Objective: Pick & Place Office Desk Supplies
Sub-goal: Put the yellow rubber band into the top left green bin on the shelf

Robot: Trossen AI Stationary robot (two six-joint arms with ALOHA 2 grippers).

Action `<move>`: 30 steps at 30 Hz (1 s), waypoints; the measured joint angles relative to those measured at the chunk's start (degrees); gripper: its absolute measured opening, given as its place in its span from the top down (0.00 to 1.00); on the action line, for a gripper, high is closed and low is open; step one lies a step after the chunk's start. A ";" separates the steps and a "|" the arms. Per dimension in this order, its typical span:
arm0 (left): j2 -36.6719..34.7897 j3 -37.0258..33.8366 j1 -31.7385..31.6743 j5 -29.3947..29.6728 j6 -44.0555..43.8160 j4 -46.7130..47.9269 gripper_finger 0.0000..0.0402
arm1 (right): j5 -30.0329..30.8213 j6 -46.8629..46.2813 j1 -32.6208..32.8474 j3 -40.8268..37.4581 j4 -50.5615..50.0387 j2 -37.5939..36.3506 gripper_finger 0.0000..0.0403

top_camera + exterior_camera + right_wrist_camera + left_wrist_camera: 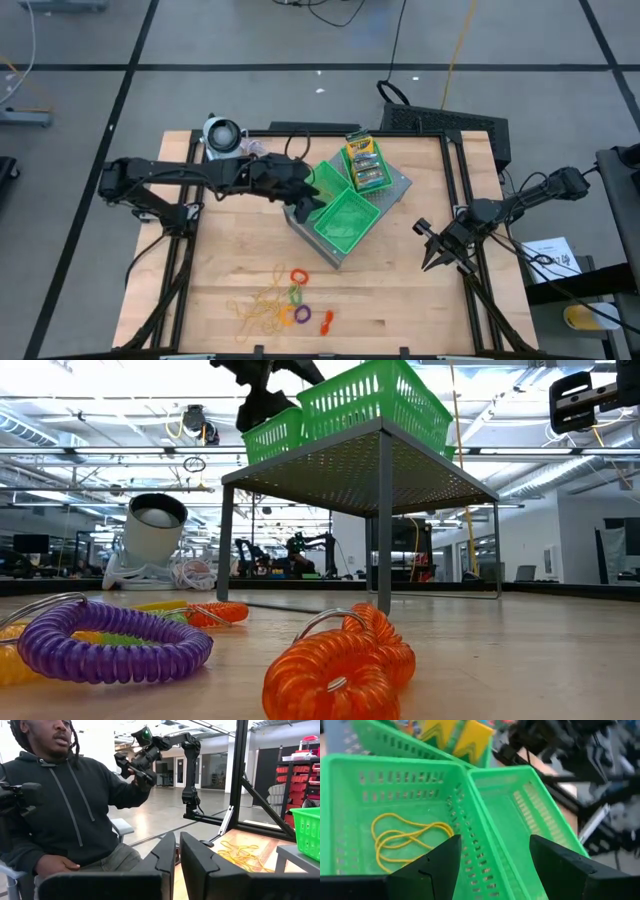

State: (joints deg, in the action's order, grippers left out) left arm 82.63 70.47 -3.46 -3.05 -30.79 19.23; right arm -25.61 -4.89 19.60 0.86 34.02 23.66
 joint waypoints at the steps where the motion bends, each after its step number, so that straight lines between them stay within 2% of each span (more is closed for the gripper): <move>1: -0.39 -0.01 0.33 -0.13 1.23 -0.03 0.39 | 0.00 0.00 0.01 0.02 -0.02 0.01 0.95; 8: -7.77 -0.01 6.99 3.36 6.30 -2.01 0.39 | 0.00 0.02 0.02 0.02 -0.02 0.01 0.95; 13: -11.63 0.06 17.83 6.64 11.40 -0.48 0.39 | 0.00 0.00 0.00 0.00 -0.02 0.02 0.95; 16: -11.67 0.03 24.78 7.71 11.05 2.58 0.39 | 0.00 0.01 0.00 0.02 -0.01 0.02 0.95; 20: -9.15 0.08 32.10 10.29 3.90 9.16 0.39 | 0.00 0.01 0.00 0.02 -0.03 0.02 0.95; 23: -5.61 -0.91 36.36 15.25 -4.25 13.80 0.39 | 0.00 0.02 0.01 0.00 0.00 0.00 0.95; 26: -1.68 -2.10 38.45 18.68 -12.41 15.37 0.39 | 0.00 0.01 0.01 0.01 -0.02 0.01 0.95; 30: 4.94 -3.94 38.97 17.80 -22.04 18.00 0.39 | 0.00 0.00 0.02 0.00 -0.02 0.02 0.95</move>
State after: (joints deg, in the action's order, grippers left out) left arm 87.56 66.52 35.51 14.75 -52.83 37.22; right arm -25.61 -4.89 19.62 0.86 34.00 23.68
